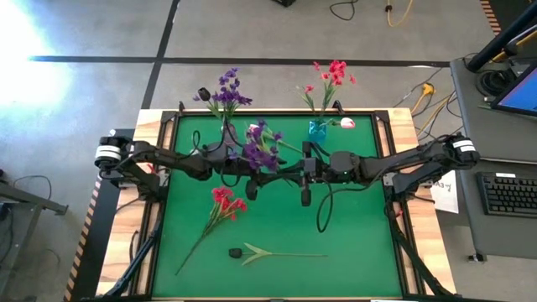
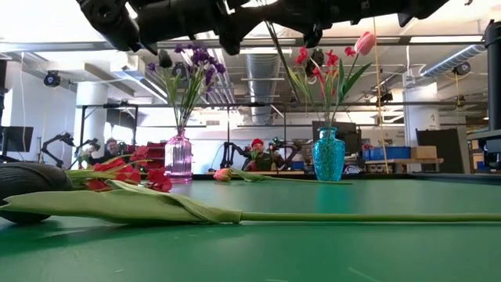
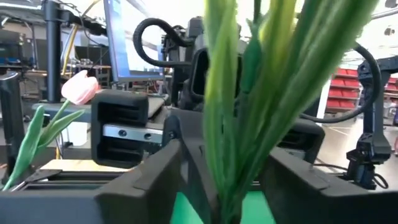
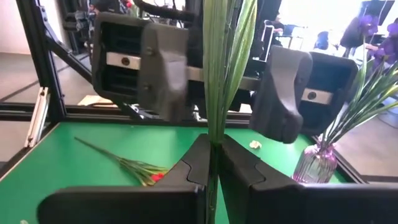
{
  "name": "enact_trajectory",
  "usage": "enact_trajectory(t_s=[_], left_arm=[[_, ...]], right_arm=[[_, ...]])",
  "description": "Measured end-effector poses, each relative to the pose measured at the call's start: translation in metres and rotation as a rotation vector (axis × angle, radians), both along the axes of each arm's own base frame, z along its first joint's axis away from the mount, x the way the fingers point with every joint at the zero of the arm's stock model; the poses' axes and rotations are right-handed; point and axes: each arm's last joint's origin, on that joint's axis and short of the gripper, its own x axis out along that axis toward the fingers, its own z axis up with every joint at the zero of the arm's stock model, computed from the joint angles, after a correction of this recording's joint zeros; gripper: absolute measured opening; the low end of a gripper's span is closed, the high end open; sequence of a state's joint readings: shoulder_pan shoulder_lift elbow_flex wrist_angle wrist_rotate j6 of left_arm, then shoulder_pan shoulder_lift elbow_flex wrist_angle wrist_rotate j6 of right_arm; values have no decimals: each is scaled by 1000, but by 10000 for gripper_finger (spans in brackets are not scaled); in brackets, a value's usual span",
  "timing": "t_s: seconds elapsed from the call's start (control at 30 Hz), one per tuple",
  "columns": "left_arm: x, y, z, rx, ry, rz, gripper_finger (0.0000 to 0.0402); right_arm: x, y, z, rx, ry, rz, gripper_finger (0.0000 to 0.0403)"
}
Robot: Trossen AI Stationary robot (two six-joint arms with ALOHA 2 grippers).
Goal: Sort flowers into vase by color
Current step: Put the violet flowers into the violet vase
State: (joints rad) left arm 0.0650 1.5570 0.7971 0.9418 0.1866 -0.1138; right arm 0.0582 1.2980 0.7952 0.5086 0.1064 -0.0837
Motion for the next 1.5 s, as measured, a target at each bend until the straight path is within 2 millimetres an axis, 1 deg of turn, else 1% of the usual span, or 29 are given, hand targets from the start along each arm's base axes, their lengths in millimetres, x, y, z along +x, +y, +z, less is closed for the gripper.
enact_trajectory(t_s=[0.17,0.3,0.37,0.57,0.67,0.77,0.83,0.93,1.07,1.23,1.33,1.4,1.5], left_arm=[[0,1,-2,-28,12,14,89],[-1,1,-1,-32,6,26,20],[-1,1,-1,-32,8,26,7],[-2,3,1,-37,15,50,11],[-7,7,4,-40,51,67,6],[-15,15,8,-42,124,141,3],[-25,21,12,-35,189,228,2],[-43,33,19,-14,285,418,2],[-69,50,27,43,385,663,2],[-98,72,42,43,374,792,2],[-114,83,46,29,375,861,2],[-122,90,49,22,371,891,2],[-130,96,53,17,354,887,2]], right_arm=[[0,0,3,6,-28,-2,26],[0,0,3,44,-30,-2,62],[0,0,3,60,-28,-5,86],[-1,0,4,69,-32,-16,160],[-4,-2,6,83,-29,-58,188],[-8,-3,8,78,-14,-110,208],[-10,-5,9,77,7,-144,217],[-14,-6,9,77,35,-190,228],[-16,-6,10,76,40,-194,239],[-15,-7,7,73,58,-198,249],[-15,-8,5,72,77,-203,251],[-15,-9,5,74,77,-204,251],[-15,-9,5,74,77,-206,252]])
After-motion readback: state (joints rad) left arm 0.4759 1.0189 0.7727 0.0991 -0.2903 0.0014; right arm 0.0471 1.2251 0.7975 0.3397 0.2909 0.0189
